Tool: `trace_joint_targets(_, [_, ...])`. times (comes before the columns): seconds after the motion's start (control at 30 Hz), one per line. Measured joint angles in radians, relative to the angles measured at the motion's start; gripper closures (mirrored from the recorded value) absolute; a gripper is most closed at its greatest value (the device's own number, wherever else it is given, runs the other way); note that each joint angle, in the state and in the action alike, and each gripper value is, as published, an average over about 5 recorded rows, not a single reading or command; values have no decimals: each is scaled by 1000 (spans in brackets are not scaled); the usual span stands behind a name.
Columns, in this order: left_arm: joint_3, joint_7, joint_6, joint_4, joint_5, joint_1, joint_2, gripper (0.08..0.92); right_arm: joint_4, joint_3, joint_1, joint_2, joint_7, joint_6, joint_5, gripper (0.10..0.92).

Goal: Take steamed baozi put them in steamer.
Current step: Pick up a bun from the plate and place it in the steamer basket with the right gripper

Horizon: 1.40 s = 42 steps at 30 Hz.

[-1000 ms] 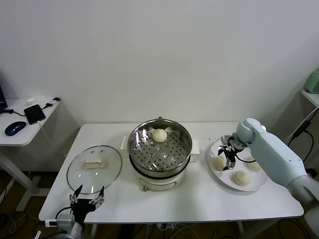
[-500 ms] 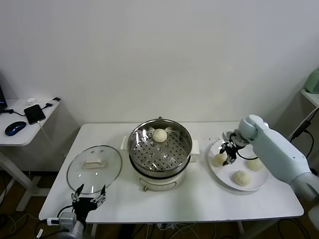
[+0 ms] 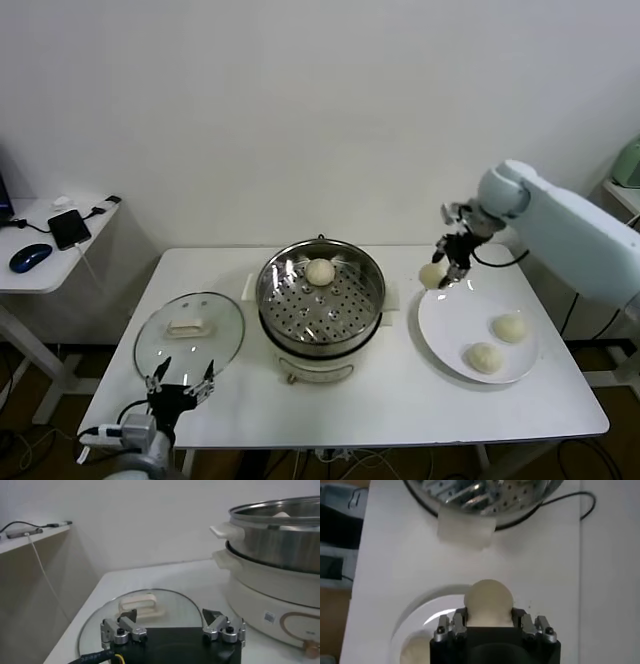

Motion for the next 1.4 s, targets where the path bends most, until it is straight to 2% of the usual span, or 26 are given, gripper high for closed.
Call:
trace_joint_targets(0.3, [-3,7,7,-9,-1,-15,8,177,9,-204,197,153,18,-135,227,440])
trace_joint_targets(0.6, [-5,10,17,-10,-16,-27,10,177,-24,-277,200,342,86,-260,325,440])
trace_joint_targets(0.9, [5,12,23,-10,-34,-35,17,177,-102,-276,112,497,159,-333,335,440])
trace_joint_targets(1.4, [11,13,25,-19,-42,-30,16,177,-265,-242,-16,683,206,-384,240,440])
